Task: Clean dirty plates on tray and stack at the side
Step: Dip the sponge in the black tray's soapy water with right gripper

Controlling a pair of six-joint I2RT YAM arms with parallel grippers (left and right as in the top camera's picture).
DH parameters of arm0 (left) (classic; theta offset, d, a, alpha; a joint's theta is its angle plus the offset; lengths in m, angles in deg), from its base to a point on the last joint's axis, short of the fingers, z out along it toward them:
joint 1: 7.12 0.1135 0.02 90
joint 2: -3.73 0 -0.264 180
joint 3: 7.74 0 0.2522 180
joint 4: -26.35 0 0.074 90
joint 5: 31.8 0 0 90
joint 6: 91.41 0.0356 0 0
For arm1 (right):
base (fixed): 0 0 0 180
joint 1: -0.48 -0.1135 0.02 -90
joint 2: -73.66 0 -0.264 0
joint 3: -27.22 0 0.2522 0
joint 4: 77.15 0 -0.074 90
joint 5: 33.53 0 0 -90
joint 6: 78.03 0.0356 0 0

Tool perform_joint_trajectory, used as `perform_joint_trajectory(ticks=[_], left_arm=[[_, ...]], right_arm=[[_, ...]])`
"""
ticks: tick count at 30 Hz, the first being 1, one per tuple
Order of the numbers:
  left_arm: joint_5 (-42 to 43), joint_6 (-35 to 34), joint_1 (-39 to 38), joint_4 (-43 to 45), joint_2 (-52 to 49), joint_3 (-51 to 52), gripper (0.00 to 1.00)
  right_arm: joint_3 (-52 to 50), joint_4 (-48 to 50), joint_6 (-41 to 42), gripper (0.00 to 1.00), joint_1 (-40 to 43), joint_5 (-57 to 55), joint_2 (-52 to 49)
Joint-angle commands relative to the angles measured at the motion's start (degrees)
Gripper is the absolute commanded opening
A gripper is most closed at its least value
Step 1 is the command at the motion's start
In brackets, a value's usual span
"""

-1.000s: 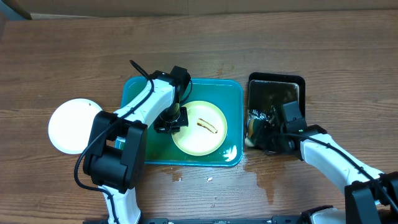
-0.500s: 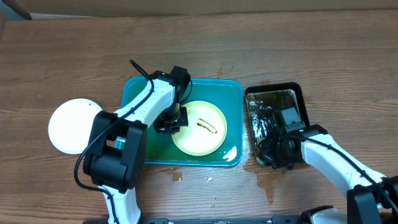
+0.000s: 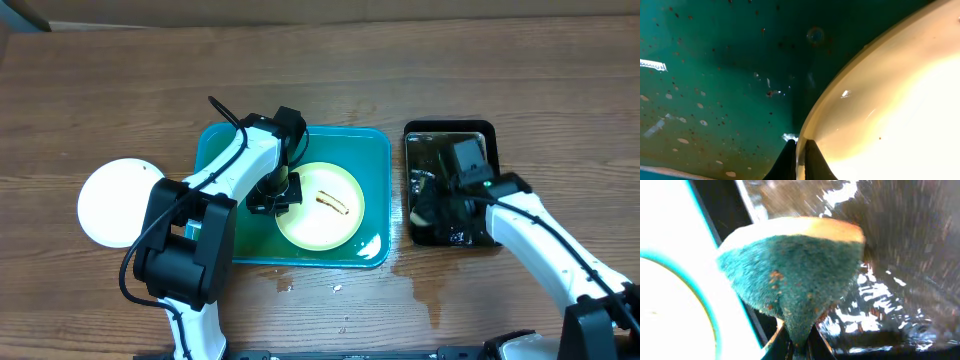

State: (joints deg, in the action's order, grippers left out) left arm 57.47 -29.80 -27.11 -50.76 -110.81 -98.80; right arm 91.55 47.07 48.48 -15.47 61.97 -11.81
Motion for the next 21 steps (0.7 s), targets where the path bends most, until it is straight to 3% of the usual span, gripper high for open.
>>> perform_joint_trajectory(ticks=[1,10,21], left_arm=[[-2.64,-0.11,0.04,-0.04,-1.16,0.35,0.04],[-2.64,-0.11,0.04,0.15,-1.16,0.35,0.04],[-2.6,-0.13,0.04,-0.04,-1.16,0.37,0.04]], right_arm=[[1.55,-0.31,-2.51,0.04,-0.07,-4.39,0.26],[-0.87,-2.14,-2.49,0.04,-0.13,-3.21,0.15],[-7.04,-5.29,-6.75,0.04,-0.17,10.34,0.15]])
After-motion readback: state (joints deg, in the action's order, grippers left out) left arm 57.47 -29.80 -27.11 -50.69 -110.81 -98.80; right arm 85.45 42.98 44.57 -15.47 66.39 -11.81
